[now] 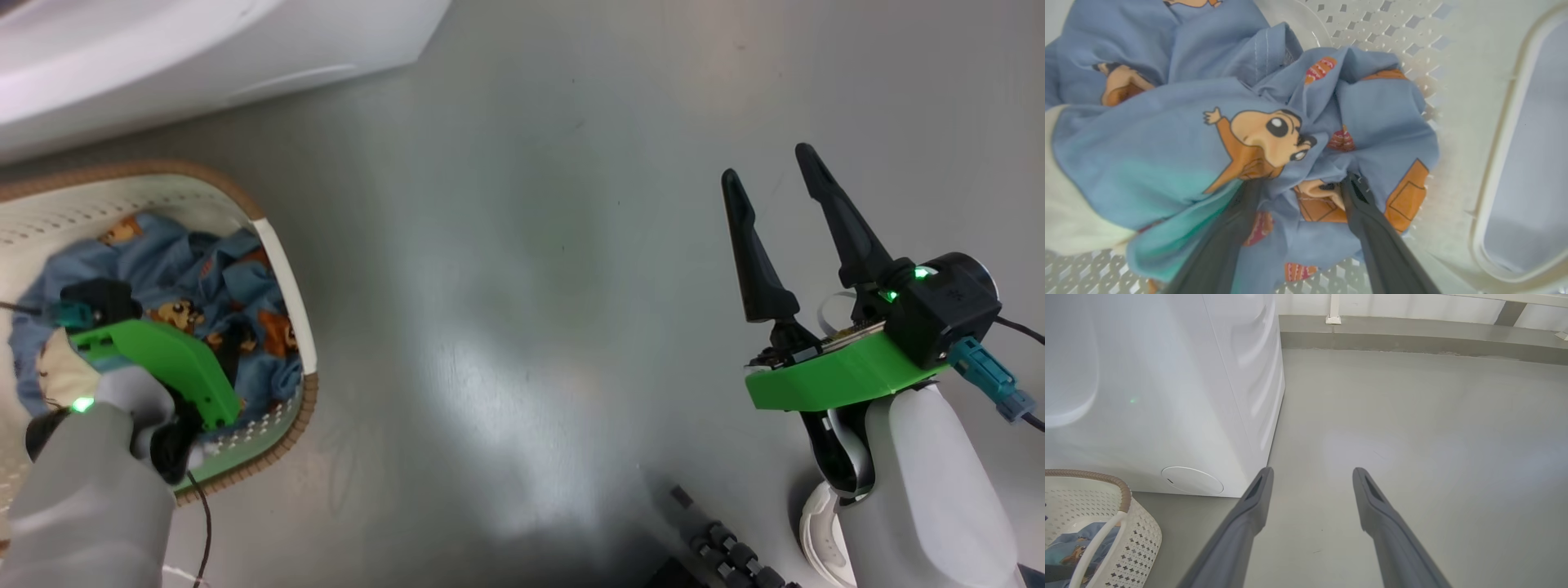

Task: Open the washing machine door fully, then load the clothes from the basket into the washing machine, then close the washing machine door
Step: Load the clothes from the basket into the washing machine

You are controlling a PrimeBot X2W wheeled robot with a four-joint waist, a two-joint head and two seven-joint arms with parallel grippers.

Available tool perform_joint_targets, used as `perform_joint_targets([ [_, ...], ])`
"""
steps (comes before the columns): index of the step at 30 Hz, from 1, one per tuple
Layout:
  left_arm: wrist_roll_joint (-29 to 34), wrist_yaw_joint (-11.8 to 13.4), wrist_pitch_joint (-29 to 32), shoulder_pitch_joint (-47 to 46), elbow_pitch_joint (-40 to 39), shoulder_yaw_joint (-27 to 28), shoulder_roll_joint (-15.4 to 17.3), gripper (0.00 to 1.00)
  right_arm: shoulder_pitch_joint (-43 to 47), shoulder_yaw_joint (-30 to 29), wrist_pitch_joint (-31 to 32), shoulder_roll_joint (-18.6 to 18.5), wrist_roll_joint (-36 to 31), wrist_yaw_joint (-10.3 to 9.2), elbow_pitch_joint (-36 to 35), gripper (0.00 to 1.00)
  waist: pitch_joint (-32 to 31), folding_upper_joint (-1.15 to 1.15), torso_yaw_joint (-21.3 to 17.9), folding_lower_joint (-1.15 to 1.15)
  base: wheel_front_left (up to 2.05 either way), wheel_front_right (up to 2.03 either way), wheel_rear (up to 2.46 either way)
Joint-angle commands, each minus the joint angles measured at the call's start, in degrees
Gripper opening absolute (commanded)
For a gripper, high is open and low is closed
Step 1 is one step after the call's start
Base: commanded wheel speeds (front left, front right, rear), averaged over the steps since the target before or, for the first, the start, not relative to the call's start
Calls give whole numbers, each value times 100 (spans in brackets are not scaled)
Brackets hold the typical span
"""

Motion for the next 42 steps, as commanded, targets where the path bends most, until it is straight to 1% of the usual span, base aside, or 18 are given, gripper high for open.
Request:
perform_joint_targets([
  [1,-55,-18,-21,-13,-28,33,167,100,106,53,-27,34,17,9,-157,100,217,0,-18,0,0,0,0],
  [8,-75,-18,-94,-224,102,-281,198,100,110,24,-27,34,-35,9,-240,100,413,0,-10,0,0,0,0],
  [12,103,-18,-311,-394,333,-498,270,100,104,-12,-27,34,-50,9,-328,100,538,0,-14,0,0,0,0],
  [15,208,-8,-448,-510,541,-604,259,100,96,-54,-27,34,-67,9,-380,100,609,0,-14,0,0,0,0],
  [16,241,2,-502,-543,593,-636,254,98,97,-68,-27,34,-73,9,-390,100,621,0,-14,0,0,0,0],
  [17,292,27,-572,-575,635,-682,249,78,100,-88,-27,34,-78,9,-399,100,628,0,-10,0,0,0,0],
  [18,329,60,-647,-600,673,-715,235,49,105,-109,-27,34,-86,9,-404,100,632,0,-3,0,0,0,0],
  [19,368,91,-707,-613,710,-754,217,40,112,-136,-27,34,-93,9,-405,100,628,0,7,0,0,0,0],
  [20,415,108,-763,-617,741,-802,198,25,120,-164,-27,34,-93,9,-405,100,621,0,18,0,0,0,0],
  [21,443,133,-836,-619,768,-831,180,0,127,-188,-27,34,-95,9,-402,100,607,0,32,0,0,0,0],
  [25,457,134,-1046,-550,849,-886,79,0,172,-291,-27,35,-114,9,-361,100,471,0,139,0,0,0,0],
  [31,405,161,-1629,-357,907,-859,15,0,235,-298,-27,-24,-144,9,-271,100,60,0,359,0,0,0,0],
  [36,297,166,-2091,-67,933,-797,-148,0,366,-365,-27,-44,-142,9,-162,100,-464,0,628,0,0,0,0],
  [42,187,159,-2473,431,928,-741,-405,0,629,-324,-27,-88,-121,9,39,100,-1266,0,919,0,0,0,0],
])
